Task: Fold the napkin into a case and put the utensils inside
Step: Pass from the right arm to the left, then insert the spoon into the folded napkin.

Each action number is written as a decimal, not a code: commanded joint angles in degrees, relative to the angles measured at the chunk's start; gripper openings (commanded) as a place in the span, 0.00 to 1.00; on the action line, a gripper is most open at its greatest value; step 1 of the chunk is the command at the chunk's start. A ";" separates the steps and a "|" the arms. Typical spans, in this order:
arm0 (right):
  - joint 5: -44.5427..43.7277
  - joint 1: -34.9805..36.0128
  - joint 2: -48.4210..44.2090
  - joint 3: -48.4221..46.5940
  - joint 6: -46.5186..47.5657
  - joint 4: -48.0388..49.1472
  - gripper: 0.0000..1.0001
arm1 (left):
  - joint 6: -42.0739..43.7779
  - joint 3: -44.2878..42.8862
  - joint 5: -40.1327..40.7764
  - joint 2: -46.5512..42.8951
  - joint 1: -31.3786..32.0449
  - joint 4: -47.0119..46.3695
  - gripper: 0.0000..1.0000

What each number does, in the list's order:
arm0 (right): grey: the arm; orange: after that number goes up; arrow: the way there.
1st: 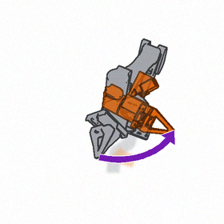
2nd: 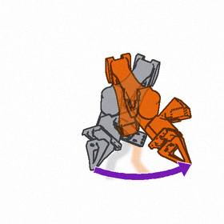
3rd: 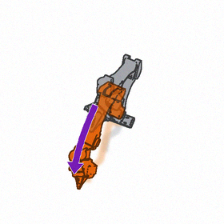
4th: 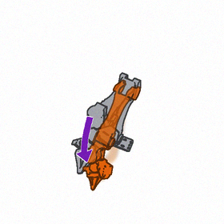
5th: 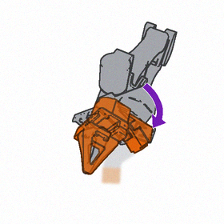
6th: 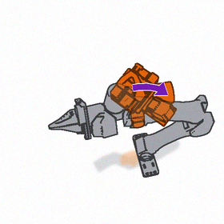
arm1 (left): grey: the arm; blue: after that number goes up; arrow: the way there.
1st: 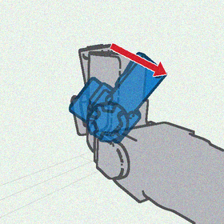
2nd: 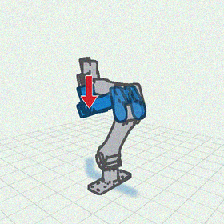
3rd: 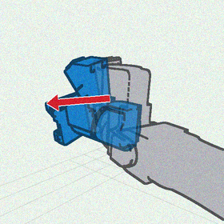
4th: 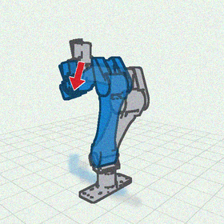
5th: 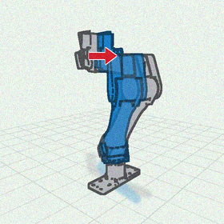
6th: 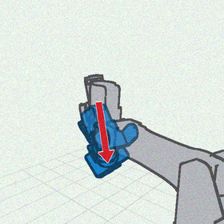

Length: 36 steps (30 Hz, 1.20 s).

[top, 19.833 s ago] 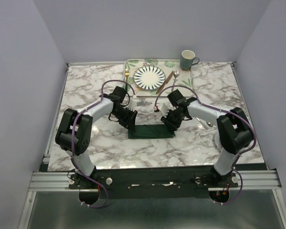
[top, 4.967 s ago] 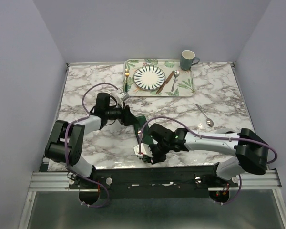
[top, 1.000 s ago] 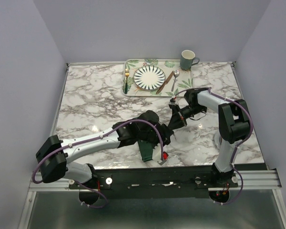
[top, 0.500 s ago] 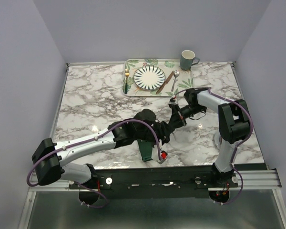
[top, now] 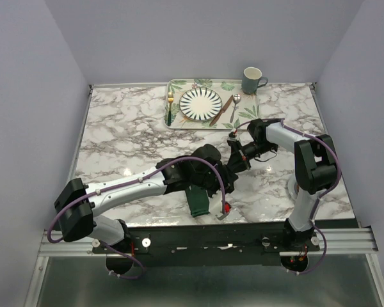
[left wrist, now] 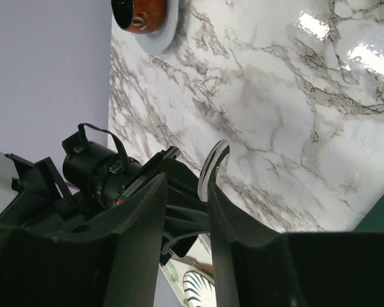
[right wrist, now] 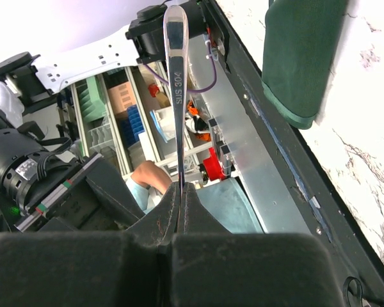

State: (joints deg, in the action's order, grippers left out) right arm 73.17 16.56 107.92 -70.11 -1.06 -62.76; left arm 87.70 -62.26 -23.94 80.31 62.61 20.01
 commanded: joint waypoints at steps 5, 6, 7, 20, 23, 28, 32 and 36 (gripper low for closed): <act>-1.10 0.58 -0.96 0.06 -0.70 0.27 0.01 | 1.77 -4.00 -2.77 2.30 0.85 6.27 0.31; -1.18 0.50 -0.78 -0.03 -0.52 -0.08 0.01 | 2.03 -4.27 -2.77 2.56 0.85 6.88 0.30; -1.18 0.49 -0.78 -0.20 -0.43 -0.25 0.01 | 2.04 -4.45 -2.69 2.83 0.85 7.15 0.29; -2.50 0.49 -1.22 -0.64 0.18 -0.70 0.05 | 0.29 -5.94 1.88 5.03 0.94 7.85 0.00; -3.64 0.06 -0.26 -5.64 4.56 -4.11 0.45 | -4.62 -6.55 3.11 3.98 0.68 6.10 0.00; -11.19 -4.50 2.04 -19.26 14.06 -9.84 0.84 | -25.97 -9.28 0.66 1.34 -4.07 2.58 0.00; -15.33 -9.16 -0.60 -24.19 17.49 -6.77 0.92 | -46.43 -14.27 -3.03 1.42 -12.58 0.39 0.00; -17.70 -11.72 -8.58 -18.78 20.90 1.92 0.94 | -68.58 -16.93 -9.53 3.18 -25.05 -2.67 0.00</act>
State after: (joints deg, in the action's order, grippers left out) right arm 60.93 6.87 107.04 -92.58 13.34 -67.35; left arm 51.09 -75.55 -25.61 83.70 48.88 22.83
